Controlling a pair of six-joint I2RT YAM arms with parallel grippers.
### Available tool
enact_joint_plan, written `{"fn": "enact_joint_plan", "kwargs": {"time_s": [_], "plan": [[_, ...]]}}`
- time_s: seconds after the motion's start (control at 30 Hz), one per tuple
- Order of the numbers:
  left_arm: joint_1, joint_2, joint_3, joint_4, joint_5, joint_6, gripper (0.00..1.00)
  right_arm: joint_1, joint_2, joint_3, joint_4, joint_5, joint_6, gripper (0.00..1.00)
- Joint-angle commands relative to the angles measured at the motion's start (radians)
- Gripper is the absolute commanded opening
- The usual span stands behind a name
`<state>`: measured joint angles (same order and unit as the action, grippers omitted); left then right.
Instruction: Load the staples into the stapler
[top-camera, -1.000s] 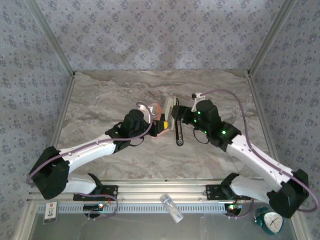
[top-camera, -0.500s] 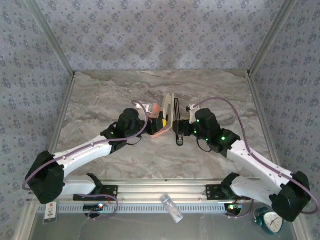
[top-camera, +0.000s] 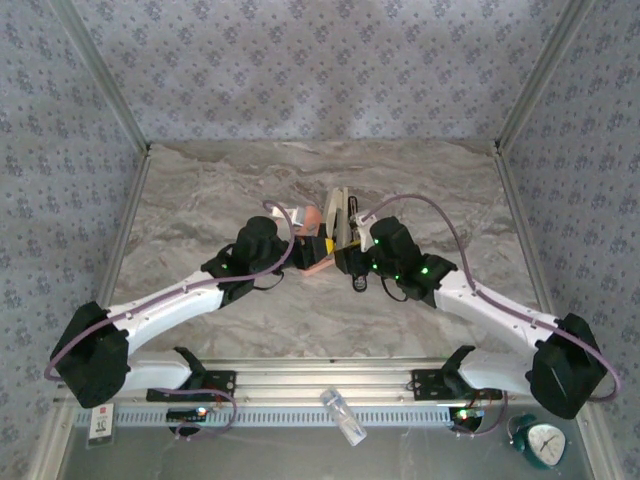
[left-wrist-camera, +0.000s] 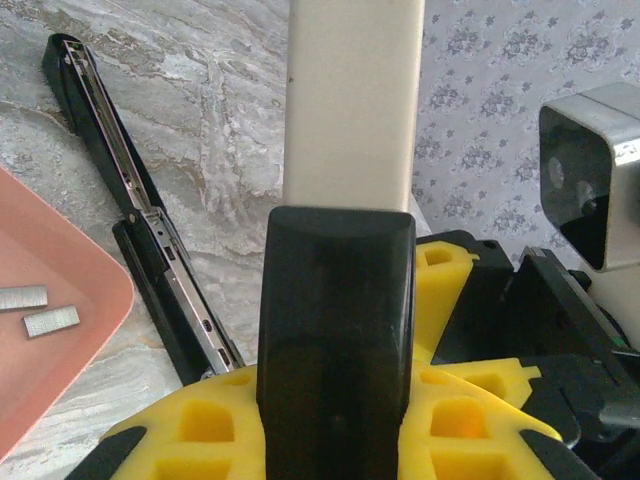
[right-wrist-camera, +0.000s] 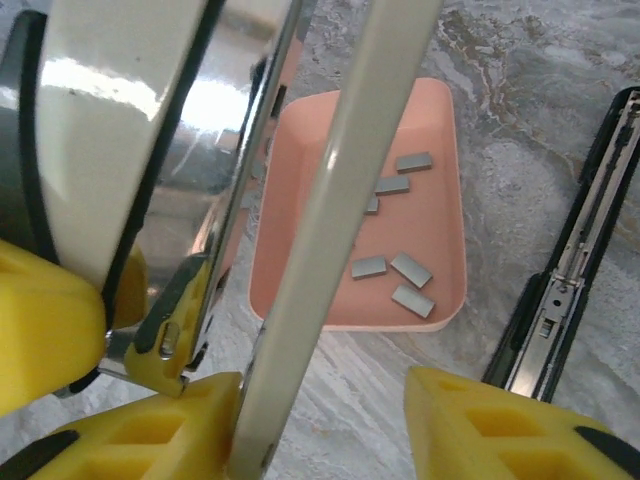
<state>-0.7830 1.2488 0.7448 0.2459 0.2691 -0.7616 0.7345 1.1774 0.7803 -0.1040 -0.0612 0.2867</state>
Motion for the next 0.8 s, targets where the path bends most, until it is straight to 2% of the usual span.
{"fn": "enact_joint_plan", "kwargs": {"time_s": [0.0,0.17,0.23,0.33,0.57,0.7,0.77], "plan": [[0.004,-0.029,0.054,0.123,0.040,-0.018,0.00,0.000,0.013,0.018,0.061,0.017,-0.059,0.39],[0.005,-0.044,0.064,0.074,0.029,-0.006,0.00,-0.005,0.012,0.008,0.041,0.041,-0.084,0.06],[0.009,-0.058,0.077,0.018,0.013,0.016,0.00,-0.007,0.006,0.004,0.007,0.062,-0.086,0.00],[0.023,-0.085,0.096,-0.072,-0.005,0.054,0.02,-0.012,-0.005,0.005,-0.079,0.128,-0.079,0.00],[0.080,-0.148,0.108,-0.206,0.018,0.092,0.02,-0.052,-0.052,-0.013,-0.231,0.165,-0.074,0.00],[0.119,-0.174,0.143,-0.327,0.018,0.154,0.03,-0.071,-0.076,-0.011,-0.261,0.121,-0.124,0.00],[0.149,-0.181,0.171,-0.392,0.007,0.200,0.04,-0.067,-0.073,-0.002,-0.285,0.023,-0.185,0.00]]}}
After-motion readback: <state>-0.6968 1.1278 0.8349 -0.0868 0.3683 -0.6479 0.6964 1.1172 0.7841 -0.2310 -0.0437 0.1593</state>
